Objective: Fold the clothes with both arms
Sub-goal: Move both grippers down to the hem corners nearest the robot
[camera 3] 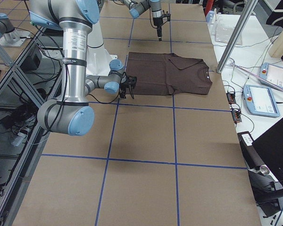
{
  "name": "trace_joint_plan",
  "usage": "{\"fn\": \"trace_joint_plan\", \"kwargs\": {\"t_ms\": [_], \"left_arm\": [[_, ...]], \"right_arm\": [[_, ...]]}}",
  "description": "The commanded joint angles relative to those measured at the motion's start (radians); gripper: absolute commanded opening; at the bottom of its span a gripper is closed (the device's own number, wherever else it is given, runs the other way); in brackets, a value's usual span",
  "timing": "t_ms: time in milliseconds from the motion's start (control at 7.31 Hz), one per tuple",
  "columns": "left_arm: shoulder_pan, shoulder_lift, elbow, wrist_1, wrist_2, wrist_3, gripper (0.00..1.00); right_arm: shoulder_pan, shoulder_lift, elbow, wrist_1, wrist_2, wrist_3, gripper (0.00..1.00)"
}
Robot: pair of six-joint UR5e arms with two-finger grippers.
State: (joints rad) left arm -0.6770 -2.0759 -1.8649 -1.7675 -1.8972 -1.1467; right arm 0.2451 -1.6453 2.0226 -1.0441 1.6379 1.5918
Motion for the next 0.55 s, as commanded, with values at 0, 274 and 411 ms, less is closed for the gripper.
{"fn": "trace_joint_plan", "kwargs": {"t_ms": [0, 274, 411], "left_arm": [[-0.001, 0.004, 0.001, -0.001, 0.0, 0.004, 1.0], [-0.004, 0.004, 0.0, -0.001, 0.0, 0.005, 1.0], [-0.004, 0.004, -0.008, -0.001, 0.0, 0.005, 1.0]], "right_arm": [[-0.01, 0.076, 0.001, -0.134, -0.013, 0.0, 0.99], [-0.023, 0.068, 0.001, -0.137, -0.009, 0.0, 0.99], [-0.027, 0.067, 0.002, -0.137, -0.004, 0.0, 0.99]]}}
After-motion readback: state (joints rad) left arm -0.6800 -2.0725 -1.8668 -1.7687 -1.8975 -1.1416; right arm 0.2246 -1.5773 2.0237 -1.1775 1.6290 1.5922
